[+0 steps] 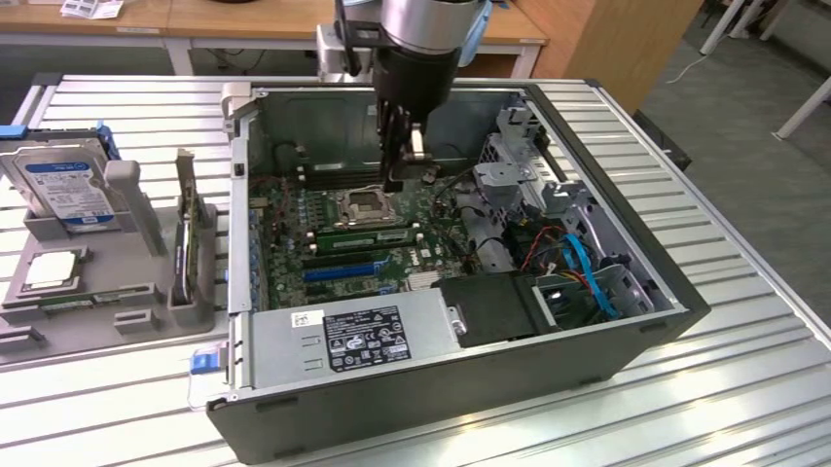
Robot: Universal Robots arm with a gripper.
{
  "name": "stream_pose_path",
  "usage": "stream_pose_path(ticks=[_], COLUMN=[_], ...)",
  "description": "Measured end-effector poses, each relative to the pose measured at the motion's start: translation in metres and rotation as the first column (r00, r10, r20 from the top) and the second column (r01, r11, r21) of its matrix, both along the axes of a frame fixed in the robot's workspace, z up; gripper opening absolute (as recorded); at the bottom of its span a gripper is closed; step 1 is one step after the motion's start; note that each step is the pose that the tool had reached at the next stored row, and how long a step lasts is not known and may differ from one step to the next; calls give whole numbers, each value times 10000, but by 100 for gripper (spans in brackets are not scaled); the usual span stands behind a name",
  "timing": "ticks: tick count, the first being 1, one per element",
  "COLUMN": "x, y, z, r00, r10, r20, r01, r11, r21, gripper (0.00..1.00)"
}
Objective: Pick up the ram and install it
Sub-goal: 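Insert the ram into the slot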
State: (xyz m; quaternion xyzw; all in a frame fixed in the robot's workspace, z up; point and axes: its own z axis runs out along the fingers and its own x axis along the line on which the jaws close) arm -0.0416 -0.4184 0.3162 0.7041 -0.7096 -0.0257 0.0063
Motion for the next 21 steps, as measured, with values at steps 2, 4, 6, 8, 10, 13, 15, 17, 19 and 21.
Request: stream_pose_path(ticks=[2,4,6,8,10,13,15,17,19,21], x=[0,0,0,0,0,0,0,0,0,0], y=[0,0,0,0,0,0,0,0,0,0], z=[28,57,84,111,139,178,199,219,238,242], r00=[10000,10000,10000,10000,10000,10000,10000,10000,10000,10000], r10=[0,0,-1,0,0,-1,0,0,0,0], r20=[0,-1,1,1,-1,0,0,0,1,1], r01=[0,0,1,0,0,1,0,0,0,0], r11=[10000,10000,10000,10000,10000,10000,10000,10000,10000,10000], r21=[0,1,0,0,0,0,0,0,0,1], gripper=[31,31,31,31,31,31,31,31,31,31])
